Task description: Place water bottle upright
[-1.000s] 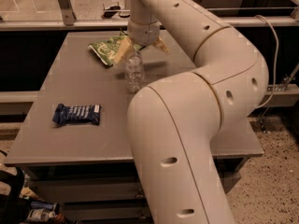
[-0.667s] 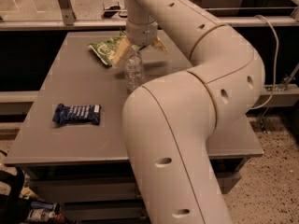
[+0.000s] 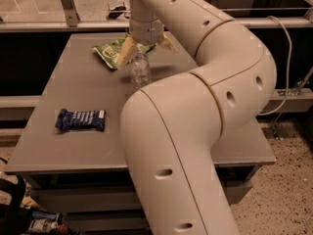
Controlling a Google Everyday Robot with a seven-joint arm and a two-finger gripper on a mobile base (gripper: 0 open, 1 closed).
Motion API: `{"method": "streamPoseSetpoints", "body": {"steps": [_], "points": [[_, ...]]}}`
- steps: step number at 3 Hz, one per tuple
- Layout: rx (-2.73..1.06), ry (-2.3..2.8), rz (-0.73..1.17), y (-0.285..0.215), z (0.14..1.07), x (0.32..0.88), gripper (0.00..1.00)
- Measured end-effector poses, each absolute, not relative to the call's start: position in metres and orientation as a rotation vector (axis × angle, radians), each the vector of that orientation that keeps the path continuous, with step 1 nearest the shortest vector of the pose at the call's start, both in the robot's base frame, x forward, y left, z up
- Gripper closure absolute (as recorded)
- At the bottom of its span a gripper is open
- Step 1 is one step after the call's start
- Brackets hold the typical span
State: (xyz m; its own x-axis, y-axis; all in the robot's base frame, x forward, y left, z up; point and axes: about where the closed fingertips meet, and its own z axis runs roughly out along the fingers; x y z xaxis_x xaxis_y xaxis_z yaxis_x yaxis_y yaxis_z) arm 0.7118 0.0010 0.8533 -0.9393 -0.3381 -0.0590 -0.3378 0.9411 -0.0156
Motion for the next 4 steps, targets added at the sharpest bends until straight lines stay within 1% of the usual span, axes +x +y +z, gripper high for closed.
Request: {"method": "streamPoseSetpoints", "body": {"steps": [1,4], "points": [[-0.512,3.031,-0.036,0.002,0.859,0.711,0.0],[-0.333,3.028,0.037,0.002,0.876,0.687,0.0]]}}
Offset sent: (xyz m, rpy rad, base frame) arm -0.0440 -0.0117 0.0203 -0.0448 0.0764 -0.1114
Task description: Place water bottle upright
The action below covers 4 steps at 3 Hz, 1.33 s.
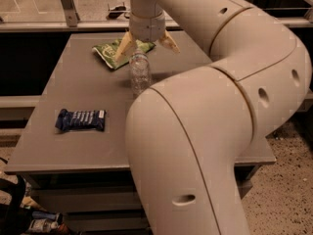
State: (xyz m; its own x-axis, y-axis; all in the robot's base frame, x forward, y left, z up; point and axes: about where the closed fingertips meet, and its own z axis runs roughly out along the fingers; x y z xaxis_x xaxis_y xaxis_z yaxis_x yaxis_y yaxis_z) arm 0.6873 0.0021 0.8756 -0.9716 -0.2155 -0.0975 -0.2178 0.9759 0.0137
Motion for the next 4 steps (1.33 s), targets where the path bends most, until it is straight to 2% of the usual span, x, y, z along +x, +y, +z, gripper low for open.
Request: {"method": "streamPoseSetpoints", "body": {"steps": [2,3,4], "points": [[-0.345,3.064,0.078,0.019,0.859,0.679,0.0],[-0.327,3.06,0.087,0.02,0.854,0.676,0.18],[-0.326,3.052,0.093,0.022,0.85,0.679,0.49]]}}
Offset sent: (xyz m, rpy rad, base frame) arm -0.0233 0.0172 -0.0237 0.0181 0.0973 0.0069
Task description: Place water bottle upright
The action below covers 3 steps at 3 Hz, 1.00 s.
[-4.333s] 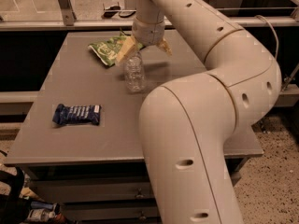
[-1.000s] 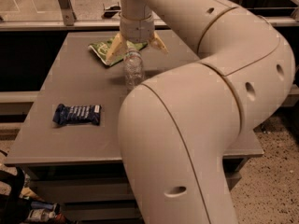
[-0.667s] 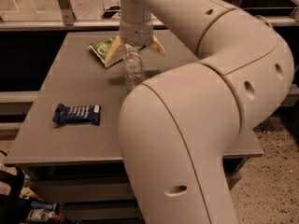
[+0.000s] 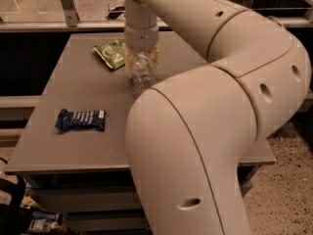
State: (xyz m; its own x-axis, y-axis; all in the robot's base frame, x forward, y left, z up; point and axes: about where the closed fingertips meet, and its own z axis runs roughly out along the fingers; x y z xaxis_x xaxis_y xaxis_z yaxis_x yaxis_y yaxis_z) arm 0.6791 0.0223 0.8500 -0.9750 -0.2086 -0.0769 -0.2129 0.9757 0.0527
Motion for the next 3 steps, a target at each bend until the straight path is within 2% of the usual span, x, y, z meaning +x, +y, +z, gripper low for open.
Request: {"method": "streamPoseSetpoints", "body": {"steps": [2,3], "points": [[-0.327,3.043,0.099,0.0253,0.8459,0.6829,0.95],[-0.327,3.042,0.1,0.0259,0.8457,0.6836,1.0]]}}
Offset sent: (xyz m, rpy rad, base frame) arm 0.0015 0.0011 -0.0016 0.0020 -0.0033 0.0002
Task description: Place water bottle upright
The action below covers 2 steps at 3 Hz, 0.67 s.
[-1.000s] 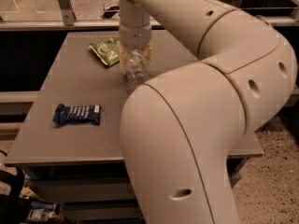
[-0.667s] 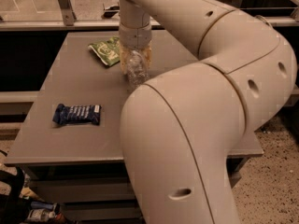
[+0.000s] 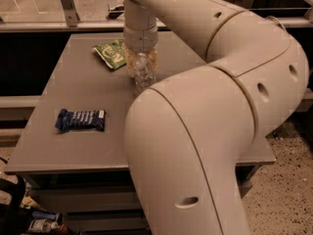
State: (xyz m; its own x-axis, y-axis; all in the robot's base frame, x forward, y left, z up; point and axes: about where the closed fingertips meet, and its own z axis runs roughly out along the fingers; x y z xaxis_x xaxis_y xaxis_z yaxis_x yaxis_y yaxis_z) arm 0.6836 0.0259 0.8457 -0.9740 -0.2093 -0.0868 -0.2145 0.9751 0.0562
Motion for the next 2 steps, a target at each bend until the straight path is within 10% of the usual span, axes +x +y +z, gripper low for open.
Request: {"method": "streamPoseSetpoints", "body": {"steps": [2], "points": [[-0.327,3.041,0.1,0.0258,0.8463,0.6837,1.0]]}}
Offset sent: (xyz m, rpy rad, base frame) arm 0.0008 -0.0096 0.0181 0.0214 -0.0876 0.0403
